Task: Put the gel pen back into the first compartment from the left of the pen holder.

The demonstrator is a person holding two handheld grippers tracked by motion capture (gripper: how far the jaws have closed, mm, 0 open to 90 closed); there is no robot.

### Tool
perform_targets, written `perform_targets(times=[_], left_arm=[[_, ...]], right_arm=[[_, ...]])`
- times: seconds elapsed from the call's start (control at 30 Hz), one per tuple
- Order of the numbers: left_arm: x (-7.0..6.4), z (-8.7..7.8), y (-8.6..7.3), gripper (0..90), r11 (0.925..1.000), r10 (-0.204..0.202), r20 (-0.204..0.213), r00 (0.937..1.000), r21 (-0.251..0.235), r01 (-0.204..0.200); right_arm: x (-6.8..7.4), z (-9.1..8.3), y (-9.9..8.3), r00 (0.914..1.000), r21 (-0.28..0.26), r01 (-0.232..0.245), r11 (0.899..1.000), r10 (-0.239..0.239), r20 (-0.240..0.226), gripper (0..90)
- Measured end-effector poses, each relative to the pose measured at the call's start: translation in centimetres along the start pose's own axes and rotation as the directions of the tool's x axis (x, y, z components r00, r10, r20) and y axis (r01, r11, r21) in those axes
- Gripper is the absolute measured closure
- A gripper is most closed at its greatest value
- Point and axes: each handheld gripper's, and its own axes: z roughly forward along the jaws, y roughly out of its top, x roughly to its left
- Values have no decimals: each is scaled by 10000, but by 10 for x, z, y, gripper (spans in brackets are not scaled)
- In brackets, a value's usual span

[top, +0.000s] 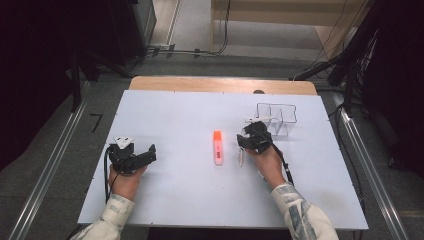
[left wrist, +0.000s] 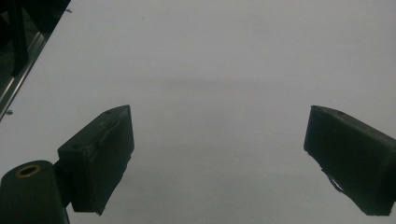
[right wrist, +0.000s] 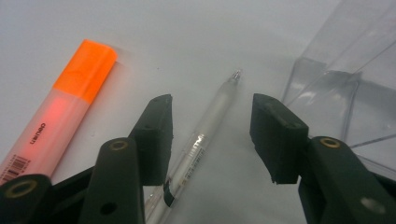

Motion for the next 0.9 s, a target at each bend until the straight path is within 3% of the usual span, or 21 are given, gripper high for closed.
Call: perform_targets(times=[0.23,0.53,0.9], left_arm=[[0,0,0,88,10000,-41,7,10000,-32,41],[1,0,0,87,10000,-50,20,10000,-21,50],[1,0,0,88,10000,-54,34,10000,-20,54]], right_arm=[[2,11,6,9992,425,-327,9986,316,253,539],[3,19,9,9980,594,-564,9966,547,303,575],[11,25,15,9963,804,-510,9955,451,725,666]])
